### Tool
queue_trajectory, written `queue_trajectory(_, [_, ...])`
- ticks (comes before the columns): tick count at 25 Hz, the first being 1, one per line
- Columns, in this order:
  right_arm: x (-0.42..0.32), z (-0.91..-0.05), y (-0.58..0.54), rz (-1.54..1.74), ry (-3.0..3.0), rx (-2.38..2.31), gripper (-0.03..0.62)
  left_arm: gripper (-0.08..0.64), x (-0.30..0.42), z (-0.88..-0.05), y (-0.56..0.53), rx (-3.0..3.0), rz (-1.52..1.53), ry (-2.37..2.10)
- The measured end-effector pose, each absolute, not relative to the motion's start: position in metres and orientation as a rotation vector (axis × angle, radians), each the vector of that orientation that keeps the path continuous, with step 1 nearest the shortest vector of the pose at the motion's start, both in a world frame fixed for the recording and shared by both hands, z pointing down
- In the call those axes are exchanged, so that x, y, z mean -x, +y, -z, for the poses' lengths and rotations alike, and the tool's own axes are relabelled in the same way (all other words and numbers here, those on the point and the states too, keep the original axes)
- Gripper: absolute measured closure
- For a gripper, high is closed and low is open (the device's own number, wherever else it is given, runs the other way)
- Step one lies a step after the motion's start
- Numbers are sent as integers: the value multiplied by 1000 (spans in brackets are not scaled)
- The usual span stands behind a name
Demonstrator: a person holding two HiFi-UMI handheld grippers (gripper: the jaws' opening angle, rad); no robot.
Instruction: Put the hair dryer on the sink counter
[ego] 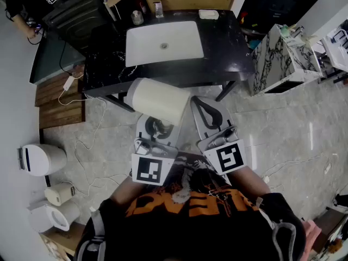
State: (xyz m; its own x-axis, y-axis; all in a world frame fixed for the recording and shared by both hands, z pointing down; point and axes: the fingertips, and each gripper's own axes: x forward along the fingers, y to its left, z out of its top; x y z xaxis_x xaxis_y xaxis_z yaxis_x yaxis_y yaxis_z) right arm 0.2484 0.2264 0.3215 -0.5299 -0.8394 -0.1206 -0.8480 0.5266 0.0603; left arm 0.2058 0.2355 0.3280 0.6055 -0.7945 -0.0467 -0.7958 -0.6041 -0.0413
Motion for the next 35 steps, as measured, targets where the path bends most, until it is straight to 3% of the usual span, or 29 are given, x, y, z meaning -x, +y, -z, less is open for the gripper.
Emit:
queue_trajectory(22, [-259,-328,214,-117,2676,1435,578,377,-220,-326,229,2737,-28,1390])
queue_trajectory(35, [-246,-332,124,-110,2635,1609,578,377,-210,-328,132,2835,-68,1230])
